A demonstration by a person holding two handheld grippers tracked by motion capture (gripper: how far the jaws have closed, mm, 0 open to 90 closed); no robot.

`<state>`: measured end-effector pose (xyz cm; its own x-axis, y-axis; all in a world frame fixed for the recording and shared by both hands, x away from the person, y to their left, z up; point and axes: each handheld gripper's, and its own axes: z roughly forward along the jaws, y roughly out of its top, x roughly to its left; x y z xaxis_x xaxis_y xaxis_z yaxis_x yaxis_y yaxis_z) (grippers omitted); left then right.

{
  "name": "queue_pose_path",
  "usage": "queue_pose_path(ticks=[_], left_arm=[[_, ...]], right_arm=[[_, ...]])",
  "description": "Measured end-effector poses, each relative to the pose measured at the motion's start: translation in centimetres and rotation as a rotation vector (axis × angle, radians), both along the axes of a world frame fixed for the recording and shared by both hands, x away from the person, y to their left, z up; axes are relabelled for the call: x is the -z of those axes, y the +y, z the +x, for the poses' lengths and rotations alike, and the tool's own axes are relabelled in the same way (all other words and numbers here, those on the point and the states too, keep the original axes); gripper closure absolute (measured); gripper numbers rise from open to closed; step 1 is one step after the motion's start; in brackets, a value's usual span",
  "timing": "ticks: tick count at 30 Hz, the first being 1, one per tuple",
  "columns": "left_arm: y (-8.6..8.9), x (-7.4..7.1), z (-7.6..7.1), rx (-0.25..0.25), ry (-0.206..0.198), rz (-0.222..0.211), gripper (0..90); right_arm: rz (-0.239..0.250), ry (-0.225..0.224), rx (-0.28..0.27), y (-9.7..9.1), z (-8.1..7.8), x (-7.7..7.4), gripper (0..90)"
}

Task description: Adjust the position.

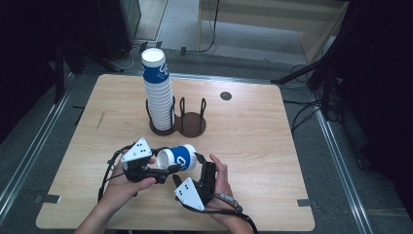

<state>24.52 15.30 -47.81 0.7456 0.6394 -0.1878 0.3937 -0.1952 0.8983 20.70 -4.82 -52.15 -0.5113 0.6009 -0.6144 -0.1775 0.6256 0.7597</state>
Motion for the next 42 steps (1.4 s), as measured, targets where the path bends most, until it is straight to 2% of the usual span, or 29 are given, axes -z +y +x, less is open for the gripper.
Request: queue_pose_path(ticks=[4, 8, 10, 11, 12, 17, 19, 20, 21, 24, 28, 31, 32, 33, 34, 35, 39, 40, 41, 42], left_arm=[[0.6, -0.1, 0.1, -0.042, -0.022, -0.018, 27.0], [1.3, 0.0, 0.4, -0.082, -0.036, -0.056, 27.0], [1.5, 0.0, 0.4, -0.085, -0.039, -0.054, 27.0], [1.7, 0.0, 0.4, -0.100, -0.050, -0.058, 27.0], [1.8, -0.1, 0.5, -0.112, -0.057, -0.060, 27.0], [2.2, -0.2, 0.5, -0.127, -0.080, -0.075, 27.1], [2.5, -0.1, 0.7, -0.132, -0.079, -0.111, 27.2], [2.5, -0.1, 0.7, -0.132, -0.079, -0.111, 27.1], [2.7, 0.2, 0.8, -0.141, -0.089, -0.140, 27.1], [2.9, 0.4, 0.8, -0.152, -0.107, -0.163, 27.1], [3.0, 0.5, 0.8, -0.164, -0.118, -0.169, 27.1], [3.2, 0.8, 0.8, -0.181, -0.132, -0.179, 27.1], [3.2, 0.8, 0.8, -0.181, -0.132, -0.179, 27.1], [3.4, 0.8, 0.9, -0.193, -0.133, -0.191, 27.1], [3.4, 0.8, 0.9, -0.193, -0.133, -0.191, 27.2], [3.6, 0.8, 0.9, -0.201, -0.148, -0.196, 27.2], [4.0, 0.8, 0.8, -0.219, -0.164, -0.210, 27.3], [4.0, 0.8, 0.8, -0.219, -0.164, -0.210, 27.3], [4.1, 0.8, 0.9, -0.224, -0.170, -0.221, 27.3], [4.1, 0.8, 0.9, -0.224, -0.170, -0.221, 27.3]], right_arm=[[0.030, 0.001, 0.023, -0.2, 0.1, -0.2, 2.4], [0.067, 0.029, 0.034, -0.2, 0.2, -0.4, 2.8], [0.070, 0.042, 0.026, -0.3, 0.2, -0.5, 5.3], [0.093, 0.059, 0.018, -0.4, 0.3, -0.5, 8.8], [0.105, 0.068, 0.033, -0.4, 0.3, -0.5, 8.9], [0.187, 0.118, 0.037, -1.0, 0.8, -1.0, 8.9], [0.218, 0.139, 0.046, -1.2, 1.0, -1.2, 8.9], [0.230, 0.151, 0.057, -1.2, 1.1, -1.3, 8.9], [0.231, 0.156, 0.067, -1.2, 1.2, -1.3, 8.9], [0.262, 0.197, 0.082, -1.0, 1.4, -1.3, 9.0], [0.277, 0.226, 0.078, -0.6, 1.3, -1.2, 13.4], [0.320, 0.257, 0.068, -0.1, 1.1, -1.5, 14.0], [0.320, 0.257, 0.068, -0.1, 1.1, -1.5, 14.0], [0.346, 0.286, 0.073, 0.1, 1.0, -1.7, 14.4], [0.346, 0.286, 0.073, 0.1, 1.0, -1.7, 14.4], [0.373, 0.305, 0.083, 0.4, 1.1, -2.0, 15.1], [0.463, 0.395, 0.099, 0.6, 1.0, -2.6, 15.9], [0.463, 0.395, 0.099, 0.6, 1.0, -2.6, 15.9], [0.495, 0.432, 0.117, 0.7, 1.0, -2.6, 12.4], [0.495, 0.432, 0.117, 0.7, 1.0, -2.6, 12.4]])
